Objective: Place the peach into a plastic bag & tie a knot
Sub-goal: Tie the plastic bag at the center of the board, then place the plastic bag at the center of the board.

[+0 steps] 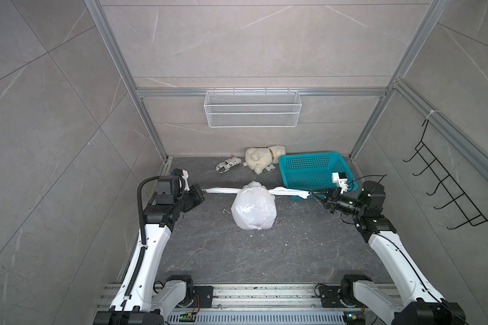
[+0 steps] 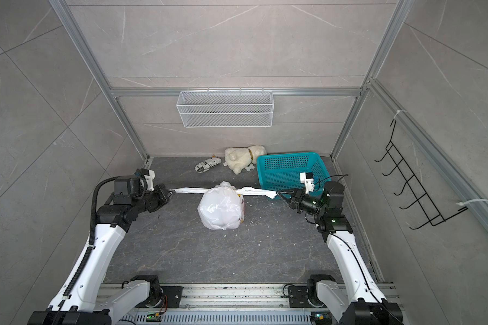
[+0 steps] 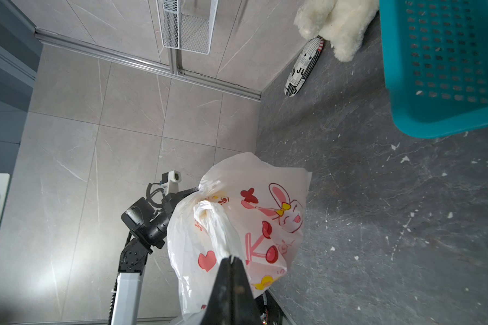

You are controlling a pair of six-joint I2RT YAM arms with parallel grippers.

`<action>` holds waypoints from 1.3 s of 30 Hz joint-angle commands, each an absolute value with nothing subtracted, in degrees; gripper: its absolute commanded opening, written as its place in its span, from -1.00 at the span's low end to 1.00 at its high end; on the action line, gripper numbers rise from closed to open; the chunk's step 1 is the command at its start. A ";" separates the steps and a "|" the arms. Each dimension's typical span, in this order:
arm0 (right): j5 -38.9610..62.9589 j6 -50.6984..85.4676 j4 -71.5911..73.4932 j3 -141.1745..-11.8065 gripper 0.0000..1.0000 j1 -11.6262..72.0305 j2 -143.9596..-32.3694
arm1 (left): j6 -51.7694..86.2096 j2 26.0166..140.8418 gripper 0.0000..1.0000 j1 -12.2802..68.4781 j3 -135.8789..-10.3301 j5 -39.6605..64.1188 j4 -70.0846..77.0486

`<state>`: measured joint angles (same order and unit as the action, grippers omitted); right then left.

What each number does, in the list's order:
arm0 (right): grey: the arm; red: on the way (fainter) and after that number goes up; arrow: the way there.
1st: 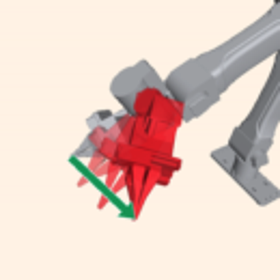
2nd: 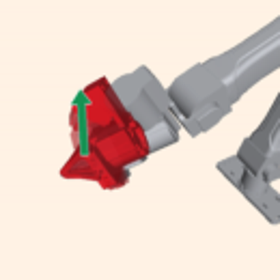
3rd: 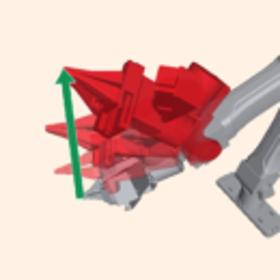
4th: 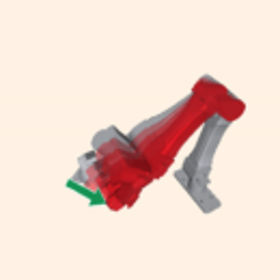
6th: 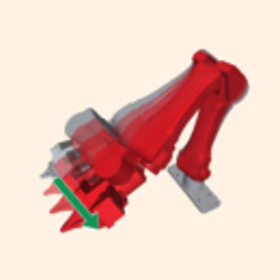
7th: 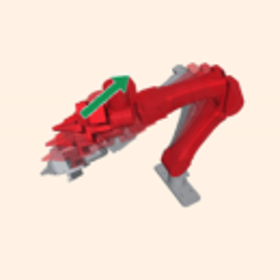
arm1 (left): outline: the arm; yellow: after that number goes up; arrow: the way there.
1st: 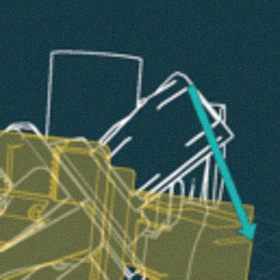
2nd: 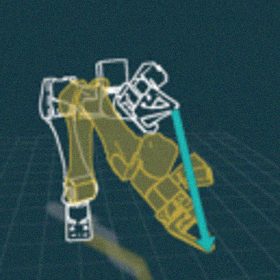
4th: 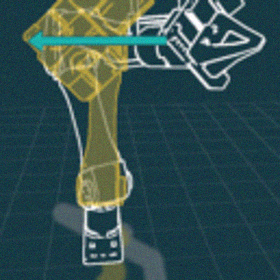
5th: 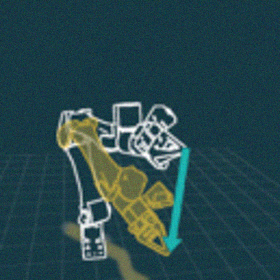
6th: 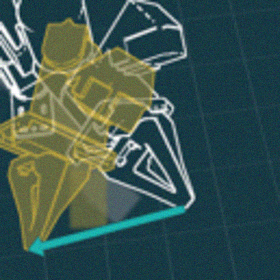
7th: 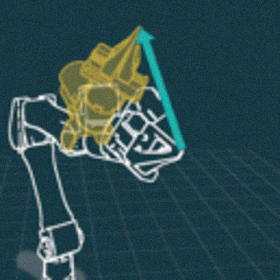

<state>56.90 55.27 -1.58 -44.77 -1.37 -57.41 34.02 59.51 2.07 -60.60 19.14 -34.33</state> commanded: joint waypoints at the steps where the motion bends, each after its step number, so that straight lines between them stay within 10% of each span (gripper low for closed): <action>1: 46.04 45.51 -12.51 -49.04 -1.00 -2.52 -55.53 | 33.68 60.06 -1.00 -2.04 -63.51 5.23 -34.66; 19: 42.32 48.18 5.74 -55.55 -1.00 3.66 -74.10 | 33.71 77.78 -0.99 -2.62 -79.10 23.68 -25.30; 22: 40.96 45.87 6.96 -55.47 -0.94 6.06 -75.74 | 32.28 78.36 -0.53 -2.63 -77.38 24.10 -25.13; 26: 39.21 44.02 8.26 -51.84 -0.37 7.35 -75.55 | 31.14 74.85 0.19 -2.63 -72.06 20.70 -24.58; 28: 38.11 42.85 7.03 -50.26 -0.09 7.47 -74.64 | 29.93 71.96 0.92 -2.62 -70.41 17.61 -25.28; 39: 1.93 31.63 -17.84 -50.18 0.99 7.47 -52.77 | 28.15 60.63 0.99 -2.63 -69.46 3.00 -28.43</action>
